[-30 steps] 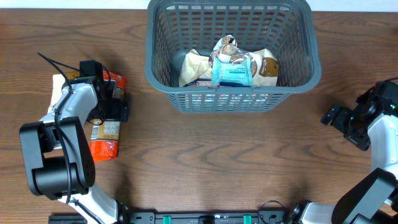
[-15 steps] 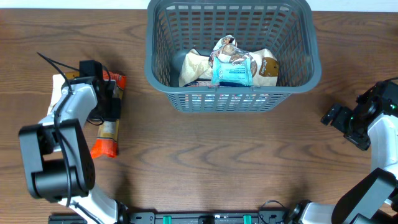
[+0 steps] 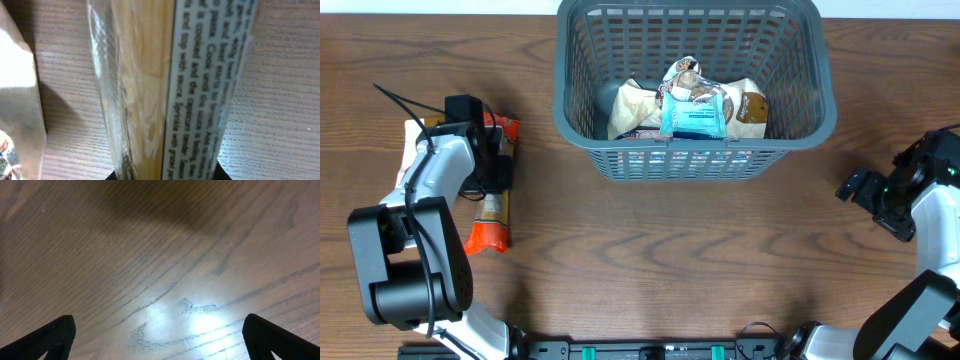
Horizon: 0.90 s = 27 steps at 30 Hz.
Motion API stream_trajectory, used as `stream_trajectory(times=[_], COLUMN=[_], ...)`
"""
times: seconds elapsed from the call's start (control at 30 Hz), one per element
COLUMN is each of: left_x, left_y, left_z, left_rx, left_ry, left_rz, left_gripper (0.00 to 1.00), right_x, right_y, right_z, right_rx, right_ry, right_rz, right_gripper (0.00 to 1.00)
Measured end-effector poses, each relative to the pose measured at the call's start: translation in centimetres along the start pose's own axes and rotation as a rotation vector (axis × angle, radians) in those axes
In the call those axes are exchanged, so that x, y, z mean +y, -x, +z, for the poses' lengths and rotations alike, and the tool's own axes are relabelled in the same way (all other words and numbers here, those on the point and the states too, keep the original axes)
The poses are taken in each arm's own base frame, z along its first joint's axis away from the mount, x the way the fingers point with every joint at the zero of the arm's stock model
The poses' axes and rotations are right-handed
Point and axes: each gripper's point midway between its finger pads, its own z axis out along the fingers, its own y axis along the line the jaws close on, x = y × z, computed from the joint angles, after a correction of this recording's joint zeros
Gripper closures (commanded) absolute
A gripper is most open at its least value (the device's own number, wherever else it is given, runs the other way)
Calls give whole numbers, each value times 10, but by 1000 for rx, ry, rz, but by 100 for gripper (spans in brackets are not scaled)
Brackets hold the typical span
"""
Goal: Pack container
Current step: 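Lift the long package upright and carry it toward the basket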
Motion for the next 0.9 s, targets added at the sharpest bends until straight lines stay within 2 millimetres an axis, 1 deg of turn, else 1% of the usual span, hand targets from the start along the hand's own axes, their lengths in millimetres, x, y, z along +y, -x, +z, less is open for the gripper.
stream_trajectory(times=[0.13, 0.2, 0.23, 0.3, 0.37, 0.53, 0.6, 0.67, 0.73, 0.8, 0.9], left_x=[0, -1, -1, 1, 2, 7, 8, 6, -1, -14, -42], left_y=[-3, -5, -4, 3, 12, 36, 41, 41, 43, 50, 64], left_z=[-4, -10, -14, -31, -54, -127, -150, -170, -186, -204, -245], left_rx=[8, 7, -5, -62, -142, -411, -493, -551, -584, -623, -692], left_ry=[-2, -5, -4, -2, 2, 10, 5, 2, -10, -26, -62], left_rz=[-41, -49, -52, -61, -70, -110, -134, -148, -142, -111, -32], left_gripper=[94, 94, 94, 94, 94, 94, 94, 95, 94, 94, 94], right_x=[0, 0, 0, 0, 0, 0, 0, 0, 0, 0, 0], right_y=[0, 0, 0, 0, 0, 0, 0, 0, 0, 0, 0], right_z=[0, 0, 0, 0, 0, 0, 0, 0, 0, 0, 0], right_rx=[0, 0, 0, 0, 0, 0, 0, 0, 0, 0, 0], right_ry=[0, 0, 0, 0, 0, 0, 0, 0, 0, 0, 0], right_rz=[0, 0, 0, 0, 0, 0, 0, 0, 0, 0, 0], right_gripper=[1, 1, 1, 1, 1, 1, 1, 1, 1, 1, 1])
